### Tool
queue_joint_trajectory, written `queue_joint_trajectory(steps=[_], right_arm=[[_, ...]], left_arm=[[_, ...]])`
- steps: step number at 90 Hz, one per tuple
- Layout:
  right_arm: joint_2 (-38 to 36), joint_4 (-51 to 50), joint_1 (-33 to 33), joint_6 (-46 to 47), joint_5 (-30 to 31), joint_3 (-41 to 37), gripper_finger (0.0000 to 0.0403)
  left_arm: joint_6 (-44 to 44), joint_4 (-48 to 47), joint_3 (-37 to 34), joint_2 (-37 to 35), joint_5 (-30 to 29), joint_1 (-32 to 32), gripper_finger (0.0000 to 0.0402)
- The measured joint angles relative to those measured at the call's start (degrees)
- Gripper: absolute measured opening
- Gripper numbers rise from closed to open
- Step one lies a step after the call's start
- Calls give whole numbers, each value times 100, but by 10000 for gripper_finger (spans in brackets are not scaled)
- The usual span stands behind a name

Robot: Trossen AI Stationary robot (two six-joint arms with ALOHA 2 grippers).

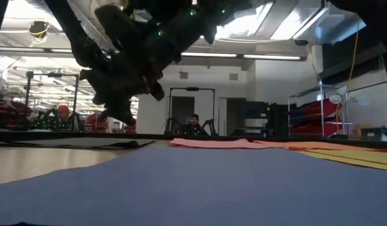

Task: Organize paper
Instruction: Move all of the black paper at the upper left of the table

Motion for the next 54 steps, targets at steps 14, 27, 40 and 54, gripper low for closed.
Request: queue_joint_trajectory(steps=[14, 27, 40, 54], right_arm=[[135, 5, 22, 11, 51, 74, 0], [269, 107, 0, 133, 97, 90, 0], [446, 277, -53, 259, 41, 89, 0], [534, 158, -119, 314, -40, 86, 0]], left_arm=[[6, -10, -2, 256, 72, -61, 0], [24, 54, -2, 396, 69, -59, 0], [114, 57, -2, 501, 66, -59, 0], [153, 34, -2, 658, 95, -86, 0]])
